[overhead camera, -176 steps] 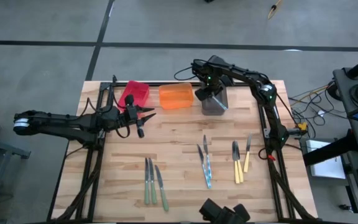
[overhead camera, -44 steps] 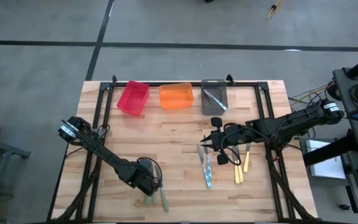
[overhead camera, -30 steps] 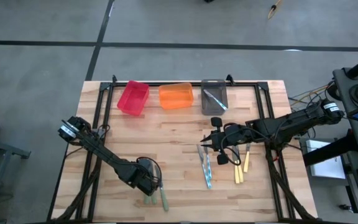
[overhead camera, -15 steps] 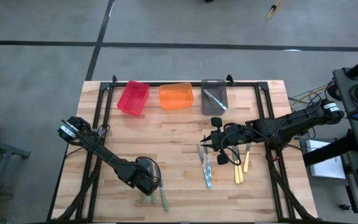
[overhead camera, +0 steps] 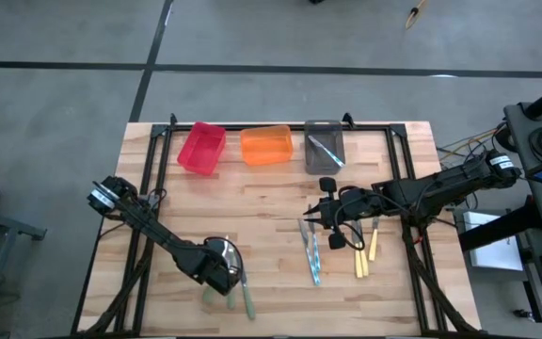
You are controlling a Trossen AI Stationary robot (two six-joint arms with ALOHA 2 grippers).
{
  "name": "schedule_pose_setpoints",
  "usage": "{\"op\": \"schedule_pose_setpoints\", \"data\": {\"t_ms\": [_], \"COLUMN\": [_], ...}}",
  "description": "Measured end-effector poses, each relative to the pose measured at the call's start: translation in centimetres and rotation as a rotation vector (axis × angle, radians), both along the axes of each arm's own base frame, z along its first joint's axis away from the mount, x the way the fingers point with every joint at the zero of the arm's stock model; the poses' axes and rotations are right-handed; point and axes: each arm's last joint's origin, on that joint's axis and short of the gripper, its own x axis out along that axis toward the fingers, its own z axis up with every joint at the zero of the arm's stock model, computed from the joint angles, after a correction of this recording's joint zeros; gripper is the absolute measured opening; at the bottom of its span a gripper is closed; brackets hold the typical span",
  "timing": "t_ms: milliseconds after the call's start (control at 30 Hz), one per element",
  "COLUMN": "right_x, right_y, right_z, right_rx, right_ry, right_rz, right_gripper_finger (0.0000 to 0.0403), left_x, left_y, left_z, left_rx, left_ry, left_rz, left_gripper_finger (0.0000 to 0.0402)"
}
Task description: Sort silverware by color (type)
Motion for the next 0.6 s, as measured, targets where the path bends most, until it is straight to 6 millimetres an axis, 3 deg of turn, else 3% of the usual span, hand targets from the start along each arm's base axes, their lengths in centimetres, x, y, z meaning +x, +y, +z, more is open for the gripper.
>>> {"op": "schedule_pose_setpoints", "data": {"t_ms": [133,600], "right_x": [0.00,0.00], "right_y": [0.00,0.00], "right_z": [0.00,-0.01], "right_rx": [-0.001,0.000], "right_ry": [0.000,0.001], "right_rz": [0.000,0.000], "right_gripper_finger": [0.0057,0.0057], "left_x": [-0.02,-0.19], "left_y": [0.00,0.09], "left_z": [0.04,0.51], "left_rx": [-0.001,-0.008], "left_ry": [0.000,0.001], "left_rz": [0.002,-0.026], "left_gripper_finger": [0.0010,0.0006]}}
